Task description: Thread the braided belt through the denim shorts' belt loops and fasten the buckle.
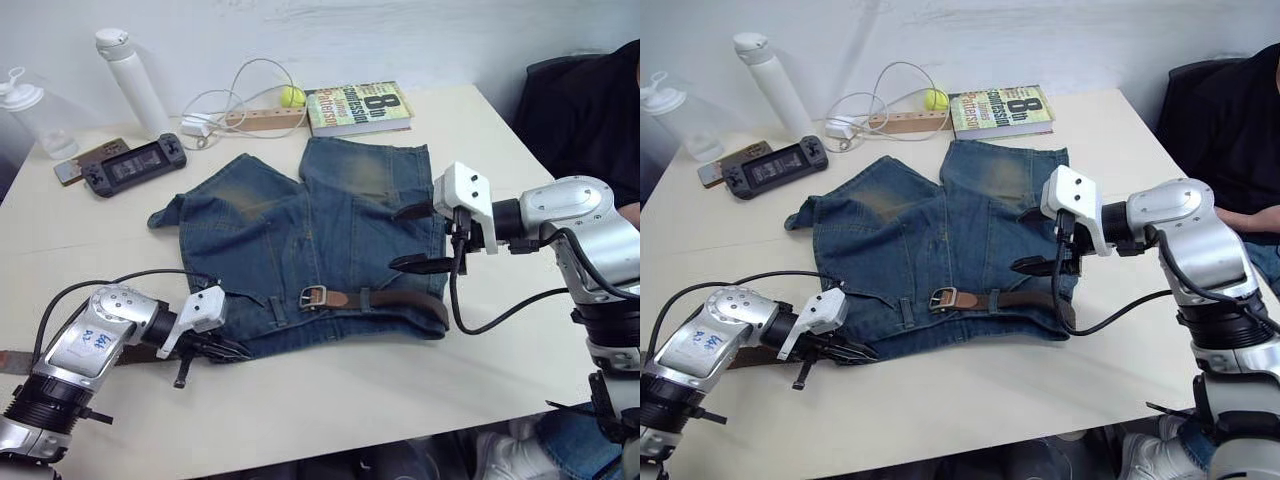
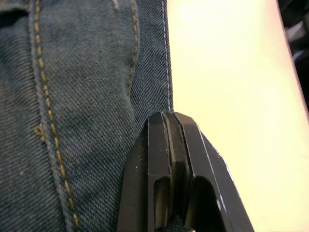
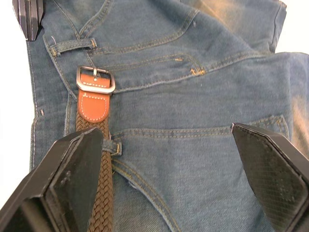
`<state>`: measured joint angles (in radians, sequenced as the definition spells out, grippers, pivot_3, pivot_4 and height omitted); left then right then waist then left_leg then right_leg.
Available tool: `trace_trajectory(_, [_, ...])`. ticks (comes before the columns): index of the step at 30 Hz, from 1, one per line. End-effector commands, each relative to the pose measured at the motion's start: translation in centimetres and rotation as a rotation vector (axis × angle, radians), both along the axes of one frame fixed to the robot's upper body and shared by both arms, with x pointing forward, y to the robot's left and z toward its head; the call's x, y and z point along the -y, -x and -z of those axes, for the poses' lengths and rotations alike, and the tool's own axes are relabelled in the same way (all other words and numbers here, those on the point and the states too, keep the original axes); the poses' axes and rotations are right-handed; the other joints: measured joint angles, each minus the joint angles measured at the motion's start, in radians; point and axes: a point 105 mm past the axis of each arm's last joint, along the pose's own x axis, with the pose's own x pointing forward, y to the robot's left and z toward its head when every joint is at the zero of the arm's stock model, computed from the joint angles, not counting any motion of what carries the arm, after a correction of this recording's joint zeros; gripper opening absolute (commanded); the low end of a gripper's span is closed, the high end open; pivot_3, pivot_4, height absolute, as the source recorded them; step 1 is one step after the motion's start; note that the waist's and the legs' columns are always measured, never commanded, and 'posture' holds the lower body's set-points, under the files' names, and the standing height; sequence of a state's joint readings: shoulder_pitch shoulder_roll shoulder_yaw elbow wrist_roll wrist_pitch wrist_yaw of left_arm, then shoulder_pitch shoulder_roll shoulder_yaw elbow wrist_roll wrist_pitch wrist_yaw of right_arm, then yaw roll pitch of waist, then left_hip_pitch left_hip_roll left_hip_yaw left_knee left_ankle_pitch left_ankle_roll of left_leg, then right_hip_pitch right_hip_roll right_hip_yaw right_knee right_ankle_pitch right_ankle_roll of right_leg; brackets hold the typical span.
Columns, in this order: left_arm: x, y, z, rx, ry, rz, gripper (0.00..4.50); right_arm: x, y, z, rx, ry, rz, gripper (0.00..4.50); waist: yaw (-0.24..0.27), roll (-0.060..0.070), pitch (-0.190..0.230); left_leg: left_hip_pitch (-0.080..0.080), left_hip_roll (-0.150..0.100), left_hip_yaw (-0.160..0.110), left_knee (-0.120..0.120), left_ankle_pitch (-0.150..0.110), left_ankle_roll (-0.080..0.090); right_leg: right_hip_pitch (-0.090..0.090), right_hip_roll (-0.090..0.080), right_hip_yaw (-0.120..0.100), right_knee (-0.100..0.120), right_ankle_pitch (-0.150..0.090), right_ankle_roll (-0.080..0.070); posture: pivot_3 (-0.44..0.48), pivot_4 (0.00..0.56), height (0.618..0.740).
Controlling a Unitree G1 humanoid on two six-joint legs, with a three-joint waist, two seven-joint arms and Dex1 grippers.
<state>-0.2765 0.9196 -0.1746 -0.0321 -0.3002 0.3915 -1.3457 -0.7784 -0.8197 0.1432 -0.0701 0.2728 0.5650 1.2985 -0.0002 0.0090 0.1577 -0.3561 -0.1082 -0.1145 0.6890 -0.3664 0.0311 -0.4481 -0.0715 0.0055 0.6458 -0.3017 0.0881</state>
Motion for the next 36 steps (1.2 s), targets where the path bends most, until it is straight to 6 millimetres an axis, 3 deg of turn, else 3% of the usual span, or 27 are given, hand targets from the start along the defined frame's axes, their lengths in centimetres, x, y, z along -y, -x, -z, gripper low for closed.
trace_trajectory(1, [0.3,-0.8,-4.2,-0.010,0.239,-0.127,0.03,-1.4,0.9,-1.6,0.041,-0.030,-0.085,4.50,0.001,0.000,0.000,0.000,0.000,0.000,0.000,0.000,0.000,0.000,0.000,0.000,0.000,0.000,0.000,0.000,0.150,0.740])
trace_trajectory(4, [0.4,-0.7,-8.2,-0.017,0.434,-0.147,0.03,-1.6,0.5,-1.7,0.040,-0.039,-0.089,4.50,0.001,-0.001,0.001,0.000,0.000,0.000,0.000,0.000,0.000,0.000,0.000,0.000,0.000,0.000,0.000,0.000,0.150,0.740])
trace_trajectory(6, [0.0,-1.1,-8.7,0.001,0.450,-0.195,0.03,-1.8,0.1,-1.6,0.044,-0.040,-0.089,4.50,0.000,-0.004,0.003,0.000,0.000,-0.001,0.000,0.000,0.000,0.000,0.000,0.000,0.000,0.000,0.000,0.000,0.150,0.740])
trace_trajectory(11, [0.5,-1.2,-6.9,-0.007,0.381,-0.238,0.03,-2.4,-0.3,-1.2,0.055,-0.029,-0.101,4.50,-0.001,-0.004,0.003,0.000,0.000,-0.001,0.001,0.000,0.000,0.000,0.000,0.000,-0.001,0.000,0.000,0.000,0.150,0.740])
trace_trajectory(15, [0.2,-1.7,-1.3,0.017,0.088,-0.274,0.03,-2.4,-0.7,-0.9,0.081,-0.020,-0.090,4.50,-0.001,-0.004,0.003,0.000,0.000,-0.001,0.001,0.000,0.000,0.001,0.000,-0.001,-0.001,0.000,0.000,0.000,0.150,0.740])
trace_trajectory(18, [1.1,-1.4,-0.6,-0.023,0.097,-0.266,0.03,-2.2,-0.6,-0.7,0.070,-0.011,-0.084,4.50,-0.002,-0.002,0.004,0.000,0.000,-0.001,0.001,0.000,0.000,0.000,0.000,-0.001,-0.001,0.000,0.000,0.000,0.150,0.740])
trace_trajectory(23, [0.0,-2.1,0.7,0.026,0.005,-0.301,0.03,-1.9,-0.4,-0.9,0.072,-0.010,-0.082,4.50,0.003,-0.002,0.004,0.000,0.000,-0.001,0.001,0.000,0.000,0.001,0.000,0.000,-0.001,0.000,0.000,0.000,0.150,0.740])
trace_trajectory(25, [0.4,-1.9,-0.4,0.029,0.048,-0.279,0.03,-2.2,0.1,-0.9,0.053,-0.024,-0.105,4.50,0.004,-0.002,0.004,0.000,-0.001,-0.001,0.001,0.000,0.000,0.001,0.000,0.000,-0.001,0.000,0.000,0.000,0.150,0.740])
trace_trajectory(28, [1.8,-1.1,-4.4,0.036,0.275,-0.237,0.03,-2.5,1.0,-1.0,-0.004,-0.057,-0.148,4.50,0.006,-0.002,0.004,0.000,-0.001,-0.001,0.001,0.000,0.000,0.001,0.000,0.000,-0.001,0.000,0.000,0.000,0.150,0.740])
trace_trajectory(30, [1.5,-0.9,-6.4,0.085,0.346,-0.245,0.03,-2.6,1.3,-1.0,-0.022,-0.062,-0.169,4.50,0.006,-0.002,0.004,0.001,0.000,-0.001,0.001,0.000,0.000,0.001,0.000,0.000,0.000,0.000,0.000,0.000,0.150,0.740])
trace_trajectory(31, [0.1,-1.0,-7.6,0.117,0.369,-0.308,0.03,-2.8,1.6,-0.9,-0.046,-0.070,-0.188,4.50,0.005,-0.002,0.004,0.001,0.000,-0.001,0.001,0.000,0.000,0.001,0.000,0.000,0.000,0.000,0.000,0.000,0.150,0.740])
trace_trajectory(33, [-2.9,-0.6,-9.1,0.149,0.396,-0.452,0.72,-3.4,2.0,-0.8,-0.083,-0.082,-0.228,4.50,0.004,-0.003,0.006,0.000,0.000,-0.001,0.001,0.000,0.000,0.001,0.000,-0.001,-0.001,0.000,0.000,0.000,0.150,0.740])
trace_trajectory(36, [-6.2,1.1,-9.4,0.131,0.396,-0.633,1.77,-4.1,2.4,-0.7,-0.130,-0.086,-0.287,4.50,-0.012,-0.005,0.007,0.000,0.001,-0.001,0.000,0.000,0.000,0.001,0.001,0.000,-0.001,0.000,0.000,0.000,0.150,0.740])
